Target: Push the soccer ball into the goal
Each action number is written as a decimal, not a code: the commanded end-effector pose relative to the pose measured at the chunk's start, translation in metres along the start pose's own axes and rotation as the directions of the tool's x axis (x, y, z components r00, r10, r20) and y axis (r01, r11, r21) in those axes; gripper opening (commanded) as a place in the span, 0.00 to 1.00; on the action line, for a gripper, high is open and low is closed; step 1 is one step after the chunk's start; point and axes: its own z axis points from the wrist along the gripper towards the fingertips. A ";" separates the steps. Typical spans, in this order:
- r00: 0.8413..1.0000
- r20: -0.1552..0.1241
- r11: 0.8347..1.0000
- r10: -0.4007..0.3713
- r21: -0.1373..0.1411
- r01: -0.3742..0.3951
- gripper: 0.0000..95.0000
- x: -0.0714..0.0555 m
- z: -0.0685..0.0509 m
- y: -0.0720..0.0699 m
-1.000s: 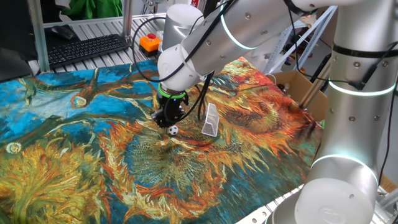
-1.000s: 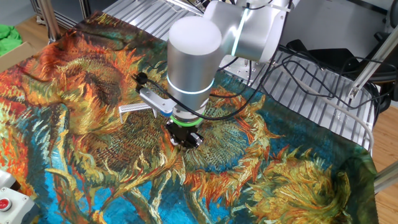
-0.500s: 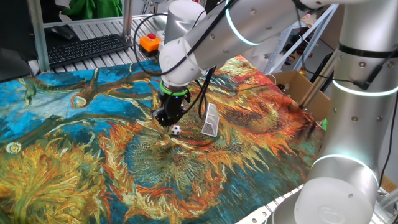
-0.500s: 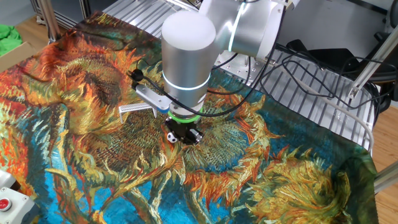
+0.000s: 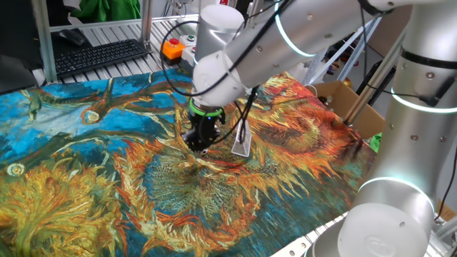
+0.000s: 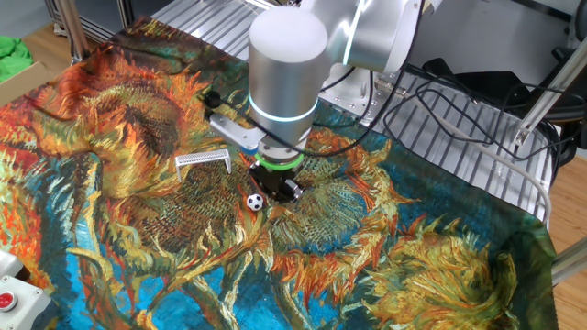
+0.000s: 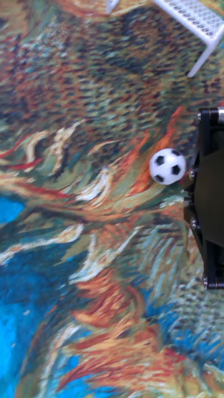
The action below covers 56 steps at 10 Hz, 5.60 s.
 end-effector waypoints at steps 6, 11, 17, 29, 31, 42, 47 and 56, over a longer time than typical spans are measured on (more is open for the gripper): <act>1.000 0.012 1.000 -0.006 -0.008 0.006 0.00 -0.008 0.014 -0.020; 1.000 0.016 1.000 -0.001 -0.010 0.001 0.00 -0.030 0.014 -0.028; 1.000 0.010 1.000 0.007 -0.027 -0.007 0.00 -0.042 0.011 -0.032; 0.988 -0.050 0.984 0.149 -0.092 -0.153 0.00 -0.053 -0.003 0.005; 0.985 -0.046 0.980 0.168 -0.099 -0.172 0.00 -0.064 -0.001 0.009; 0.974 -0.002 0.964 0.226 -0.144 -0.224 0.00 -0.087 -0.008 0.020; 0.998 -0.007 0.964 -0.057 0.259 0.056 0.00 -0.088 -0.008 -0.006; 0.989 -0.028 0.990 0.143 -0.005 -0.144 0.00 -0.087 -0.004 0.000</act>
